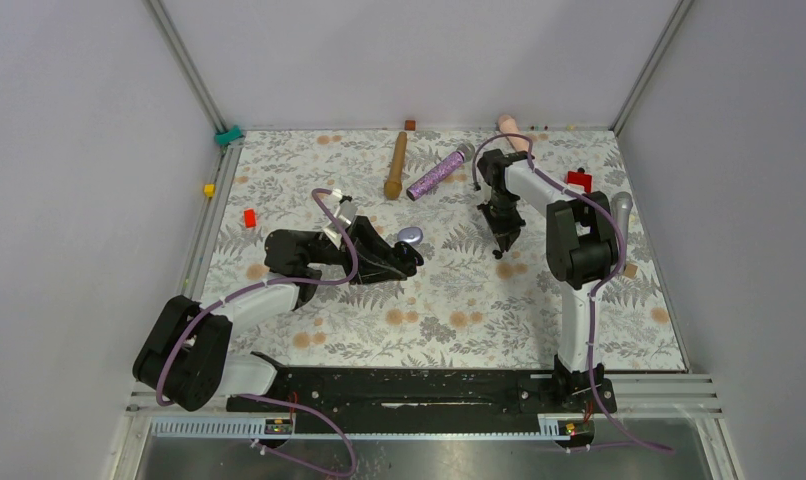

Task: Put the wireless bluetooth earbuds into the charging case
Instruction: Pick up the earbud from the center of the board.

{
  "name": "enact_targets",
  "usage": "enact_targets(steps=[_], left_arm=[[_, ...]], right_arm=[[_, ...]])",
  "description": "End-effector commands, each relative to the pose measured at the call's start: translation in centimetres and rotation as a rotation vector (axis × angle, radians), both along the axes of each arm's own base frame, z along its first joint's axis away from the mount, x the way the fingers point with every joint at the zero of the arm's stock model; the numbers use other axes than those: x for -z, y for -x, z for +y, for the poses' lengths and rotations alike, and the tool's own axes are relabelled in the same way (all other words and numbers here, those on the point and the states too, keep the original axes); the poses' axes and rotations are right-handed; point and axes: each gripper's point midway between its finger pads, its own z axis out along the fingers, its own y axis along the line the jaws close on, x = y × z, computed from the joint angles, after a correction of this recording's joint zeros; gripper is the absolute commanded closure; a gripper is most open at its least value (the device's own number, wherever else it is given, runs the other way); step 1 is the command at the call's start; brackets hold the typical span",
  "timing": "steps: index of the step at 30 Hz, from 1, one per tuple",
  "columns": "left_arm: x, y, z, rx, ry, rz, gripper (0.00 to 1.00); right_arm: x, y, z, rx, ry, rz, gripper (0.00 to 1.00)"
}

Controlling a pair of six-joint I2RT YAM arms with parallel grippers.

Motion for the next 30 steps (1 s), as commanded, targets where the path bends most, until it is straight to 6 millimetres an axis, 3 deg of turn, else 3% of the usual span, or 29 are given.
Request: enact_targets(steps=[1,7,18,30], left_arm=[[-1.4,0.6,0.3,0.010,0.036,-0.085,1.00],[-1.4,0.6,0.3,0.009,0.036,-0.083,1.00],[-1.4,0.5,0.2,0.009,0.036,-0.078,1.00],[-1.6,0.5,0.3,0.009,0.037,-0.078,1.00]], right_arm=[[-0.5,0.3,0.6,0.029,-0.007,0.012,0.80],[-0.7,1.0,1.6,0.095,-0.060,0.010,0.83],[-0.3,1.0,1.1,0.140,-0.036,-0.015,0.86],[-0.4,1.0,1.6,0.124,-0.058,-0.001,0.80]])
